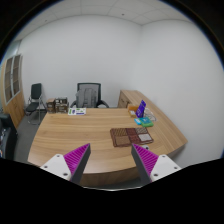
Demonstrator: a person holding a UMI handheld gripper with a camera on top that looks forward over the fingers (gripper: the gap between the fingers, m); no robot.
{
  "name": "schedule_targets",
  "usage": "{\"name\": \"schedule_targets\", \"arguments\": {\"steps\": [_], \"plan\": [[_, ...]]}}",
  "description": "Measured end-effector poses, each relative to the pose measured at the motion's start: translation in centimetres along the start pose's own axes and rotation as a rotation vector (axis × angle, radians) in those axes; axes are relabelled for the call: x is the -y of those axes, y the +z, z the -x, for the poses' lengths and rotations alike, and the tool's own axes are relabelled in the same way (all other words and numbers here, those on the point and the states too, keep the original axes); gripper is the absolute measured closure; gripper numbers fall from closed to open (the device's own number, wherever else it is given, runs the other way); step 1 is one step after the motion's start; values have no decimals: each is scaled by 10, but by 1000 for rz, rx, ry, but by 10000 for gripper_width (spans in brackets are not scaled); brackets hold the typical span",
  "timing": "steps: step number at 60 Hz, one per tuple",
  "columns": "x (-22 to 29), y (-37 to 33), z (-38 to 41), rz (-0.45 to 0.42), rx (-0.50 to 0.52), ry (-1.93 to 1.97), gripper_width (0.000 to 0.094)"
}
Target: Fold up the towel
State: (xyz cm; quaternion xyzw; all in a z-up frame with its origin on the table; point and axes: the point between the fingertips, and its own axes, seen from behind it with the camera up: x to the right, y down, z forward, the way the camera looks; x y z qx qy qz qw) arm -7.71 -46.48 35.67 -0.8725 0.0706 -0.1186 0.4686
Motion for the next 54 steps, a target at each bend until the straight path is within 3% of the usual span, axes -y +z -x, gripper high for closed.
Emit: {"name": "schedule_targets", "arguments": {"steps": [14,25,38,54], "plan": [[-28,20,-20,47,-1,8,76],[-73,77,-54,92,-7,-3,77],[-107,200,-72,92,70,-70,74],[-95,392,-43,61,196,-95,76]]}}
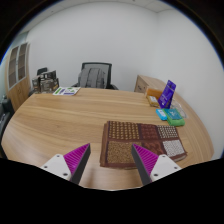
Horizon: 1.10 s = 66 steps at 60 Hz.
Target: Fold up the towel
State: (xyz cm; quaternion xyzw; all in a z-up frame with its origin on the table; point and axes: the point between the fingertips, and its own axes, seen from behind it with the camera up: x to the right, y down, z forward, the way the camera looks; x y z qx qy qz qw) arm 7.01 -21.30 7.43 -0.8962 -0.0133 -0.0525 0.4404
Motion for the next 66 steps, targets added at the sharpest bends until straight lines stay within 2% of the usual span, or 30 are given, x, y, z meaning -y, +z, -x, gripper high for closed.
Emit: {"name": "schedule_targets", "arguments": {"steps": [4,8,16,18,23,25,27,28,35,44,57,61,66], "plan": [[3,42,5,3,32,1,97],[-1,77,9,31,56,-5,155],[-17,115,10,102,50,6,343],[-14,117,8,93,38,5,387],[-15,117,5,86,22,-28,550],[-15,117,2,94,15,-42,661],[-16,116,-4,98,-12,-57,843],[-15,115,-10,96,-35,-63,874],[-17,113,-4,111,-12,-51,879],[8,82,35,106,104,62,885],[108,4,80,-39,375,238,884],[125,-3,63,-76,394,274,885],[118,11,29,-79,353,284,885]]}}
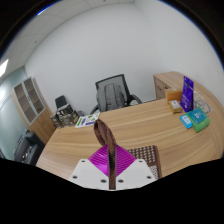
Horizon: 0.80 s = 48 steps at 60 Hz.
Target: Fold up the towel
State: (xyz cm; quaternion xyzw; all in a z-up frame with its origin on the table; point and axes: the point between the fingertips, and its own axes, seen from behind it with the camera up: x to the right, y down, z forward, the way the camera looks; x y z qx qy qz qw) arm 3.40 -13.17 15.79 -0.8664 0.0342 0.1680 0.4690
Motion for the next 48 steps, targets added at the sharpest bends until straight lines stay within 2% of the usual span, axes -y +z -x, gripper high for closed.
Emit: {"name": "schedule_targets", "arguments": {"steps": [9,13,17,24,28,48], "plan": [[-36,23,-76,90,-119,31,871],[-52,31,-103,122,-148,11,803],[-59,32,-118,141,-173,-13,643],[-61,23,-151,155,-240,-45,211],[-57,10,-153,151,-258,-39,87],[-31,-94,-65,73,-321,-160,79]]}}
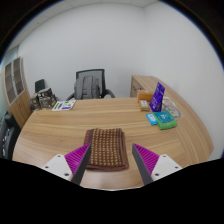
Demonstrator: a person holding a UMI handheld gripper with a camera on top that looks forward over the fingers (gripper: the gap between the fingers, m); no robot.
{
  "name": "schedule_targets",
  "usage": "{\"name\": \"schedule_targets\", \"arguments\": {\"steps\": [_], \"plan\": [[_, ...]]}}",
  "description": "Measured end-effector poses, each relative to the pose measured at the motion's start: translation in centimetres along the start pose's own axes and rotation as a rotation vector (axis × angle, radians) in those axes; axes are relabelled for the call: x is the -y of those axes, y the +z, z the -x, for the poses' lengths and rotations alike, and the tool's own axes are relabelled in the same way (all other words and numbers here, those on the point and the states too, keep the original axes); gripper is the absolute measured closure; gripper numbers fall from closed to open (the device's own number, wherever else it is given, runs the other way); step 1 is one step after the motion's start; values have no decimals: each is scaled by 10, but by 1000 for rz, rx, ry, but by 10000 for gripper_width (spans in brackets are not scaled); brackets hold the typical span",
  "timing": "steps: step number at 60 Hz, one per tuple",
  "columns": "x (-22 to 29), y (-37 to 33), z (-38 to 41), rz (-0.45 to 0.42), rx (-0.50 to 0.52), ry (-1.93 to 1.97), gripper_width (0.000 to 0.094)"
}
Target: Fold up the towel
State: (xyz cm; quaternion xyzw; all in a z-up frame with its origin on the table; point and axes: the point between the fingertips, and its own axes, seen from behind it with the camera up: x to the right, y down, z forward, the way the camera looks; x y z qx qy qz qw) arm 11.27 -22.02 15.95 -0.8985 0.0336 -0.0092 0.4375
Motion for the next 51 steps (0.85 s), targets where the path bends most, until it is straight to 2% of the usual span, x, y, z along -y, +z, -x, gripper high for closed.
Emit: {"name": "schedule_targets", "arguments": {"steps": [12,25,51], "plan": [[-3,-99,42,-64,-48,-30,81],[-35,-187,70,-72,-101,-35,82],[-48,-246,99,-111,-116,-51,80]]}}
